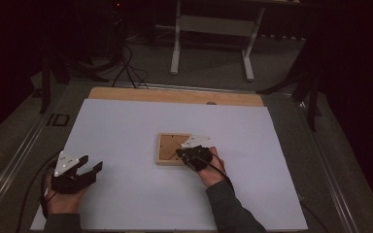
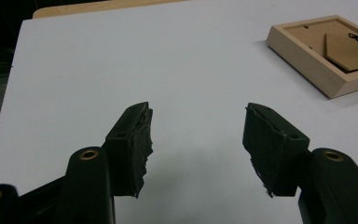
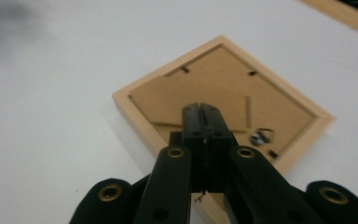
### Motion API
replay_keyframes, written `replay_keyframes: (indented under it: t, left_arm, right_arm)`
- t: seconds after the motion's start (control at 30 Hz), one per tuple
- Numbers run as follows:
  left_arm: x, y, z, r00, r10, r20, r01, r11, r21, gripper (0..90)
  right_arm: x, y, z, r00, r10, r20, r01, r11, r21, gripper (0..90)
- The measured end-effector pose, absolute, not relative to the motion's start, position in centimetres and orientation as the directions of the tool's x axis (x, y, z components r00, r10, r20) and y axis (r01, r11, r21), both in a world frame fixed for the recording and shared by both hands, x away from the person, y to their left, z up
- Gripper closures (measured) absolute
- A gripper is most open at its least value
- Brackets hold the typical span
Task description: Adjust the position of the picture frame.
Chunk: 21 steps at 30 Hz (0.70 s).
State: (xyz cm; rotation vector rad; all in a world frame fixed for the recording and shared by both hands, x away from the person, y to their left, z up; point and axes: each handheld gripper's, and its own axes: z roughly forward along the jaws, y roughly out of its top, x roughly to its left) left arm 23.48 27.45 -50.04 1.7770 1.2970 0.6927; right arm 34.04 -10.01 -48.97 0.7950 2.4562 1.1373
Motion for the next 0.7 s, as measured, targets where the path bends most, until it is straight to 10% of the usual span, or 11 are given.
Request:
replay_keyframes:
  t: [0.7]
  left_arm:
    - [23.6,27.2,-50.1,0.328,0.944,-0.028,0.504,-0.150,0.851,41.7]
  right_arm:
    - [32.3,-14.7,-48.4,-0.736,0.677,-0.016,0.359,0.410,0.838,80.2]
